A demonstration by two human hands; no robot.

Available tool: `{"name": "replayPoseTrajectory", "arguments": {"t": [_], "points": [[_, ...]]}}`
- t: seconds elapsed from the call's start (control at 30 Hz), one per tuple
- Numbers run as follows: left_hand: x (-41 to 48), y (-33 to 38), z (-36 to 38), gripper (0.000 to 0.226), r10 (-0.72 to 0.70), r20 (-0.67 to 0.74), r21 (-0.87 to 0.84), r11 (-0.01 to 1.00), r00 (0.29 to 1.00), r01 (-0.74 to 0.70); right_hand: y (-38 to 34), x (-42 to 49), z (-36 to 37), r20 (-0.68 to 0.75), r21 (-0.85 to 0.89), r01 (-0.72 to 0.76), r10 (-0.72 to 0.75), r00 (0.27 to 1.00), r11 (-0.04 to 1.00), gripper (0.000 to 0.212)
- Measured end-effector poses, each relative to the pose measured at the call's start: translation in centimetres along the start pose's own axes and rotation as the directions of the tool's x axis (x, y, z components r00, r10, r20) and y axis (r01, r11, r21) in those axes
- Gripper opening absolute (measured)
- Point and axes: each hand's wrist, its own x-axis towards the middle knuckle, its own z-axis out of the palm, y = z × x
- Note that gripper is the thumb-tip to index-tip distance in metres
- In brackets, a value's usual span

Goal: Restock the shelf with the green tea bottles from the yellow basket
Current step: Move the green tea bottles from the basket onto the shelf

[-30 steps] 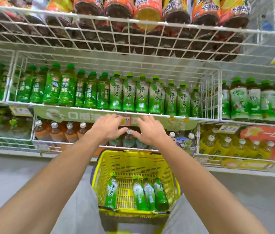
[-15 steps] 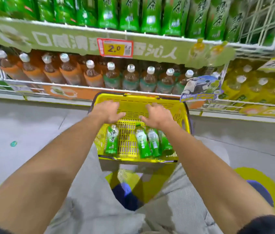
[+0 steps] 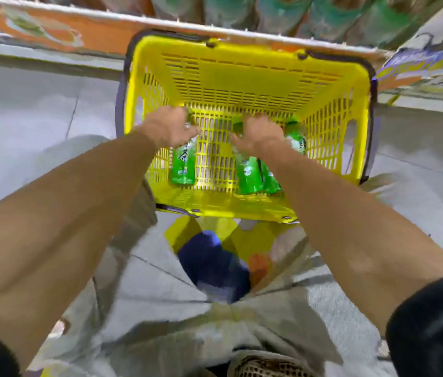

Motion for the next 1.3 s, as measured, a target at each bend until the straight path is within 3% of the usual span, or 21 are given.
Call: {"name": "replayPoseTrajectory", "arguments": {"t": [0.2,0.3,0.43,0.67,0.77,0.9,1.07,1.3], "points": [[3.2,-0.2,1.6,0.045,-0.065,0.005,-0.105,0.992,0.998,0.065,-0.9,2.6,1.4,-0.010,0.035,-0.085,0.085,0.996,0.996,0.054],[3.9,0.0,2.9,0.034,-0.149,-0.040,-0.168,0.976,0.988,0.140,-0.9,3.5,1.5,0.001,0.074,-0.090,0.090,0.996,0.993,0.042],[4.7,0.0,3.8,0.036,-0.221,-0.072,-0.224,0.954,0.973,0.201,-0.8,4.5,1.6,0.043,0.139,-0.081,0.076,0.996,0.987,0.028],[5.7,0.1,5.2,0.064,-0.340,0.051,-0.452,0.831,0.939,0.325,-1.4,4.4,4.2,0.100,0.309,-0.041,0.011,0.995,0.950,0.060],[5.2,1.0,5.6,0.071,-0.327,0.033,-0.544,0.787,0.944,0.292,-1.2,3.9,4.7,0.062,0.390,-0.028,0.004,0.998,0.920,0.068],[4.3,2.0,5.4,0.067,-0.305,-0.021,-0.630,0.744,0.952,0.224,-0.5,3.1,4.2,-0.017,0.567,0.036,-0.032,0.999,0.823,0.063],[2.3,2.1,3.0,0.072,-0.249,-0.079,-0.767,0.634,0.965,0.100,0.9,1.0,1.8,-0.108,0.769,0.078,0.010,0.994,0.635,0.096],[-3.4,4.1,-4.3,0.074,-0.081,-0.221,-0.826,0.546,0.972,-0.143,1.8,-4.8,-5.1,-0.233,0.891,0.214,-0.001,0.972,0.401,0.099]]}}
